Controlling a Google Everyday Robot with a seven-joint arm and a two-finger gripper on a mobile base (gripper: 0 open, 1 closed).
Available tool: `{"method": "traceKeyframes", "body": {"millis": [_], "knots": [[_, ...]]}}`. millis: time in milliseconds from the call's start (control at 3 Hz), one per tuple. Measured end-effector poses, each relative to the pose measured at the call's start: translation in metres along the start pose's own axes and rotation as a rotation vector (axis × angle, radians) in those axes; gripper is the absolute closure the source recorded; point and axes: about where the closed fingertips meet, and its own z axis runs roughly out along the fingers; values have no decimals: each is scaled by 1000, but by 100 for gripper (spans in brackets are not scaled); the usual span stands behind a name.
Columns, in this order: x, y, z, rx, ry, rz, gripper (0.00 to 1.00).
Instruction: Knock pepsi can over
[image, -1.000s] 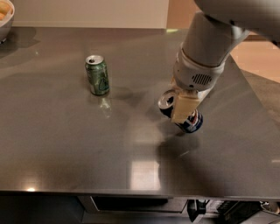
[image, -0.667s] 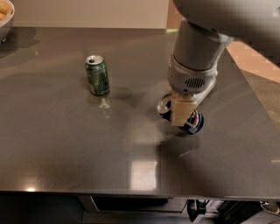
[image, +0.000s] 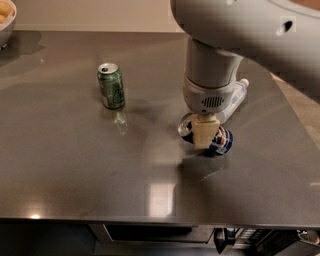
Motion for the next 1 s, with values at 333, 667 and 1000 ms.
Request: {"method": "traceKeyframes", "body": {"millis": [333,667,1000], "knots": [[-4,3,7,-9,28,-27,13],[-10,8,20,-25,64,-66,0],[-10,8,20,-25,64,-66,0]]}}
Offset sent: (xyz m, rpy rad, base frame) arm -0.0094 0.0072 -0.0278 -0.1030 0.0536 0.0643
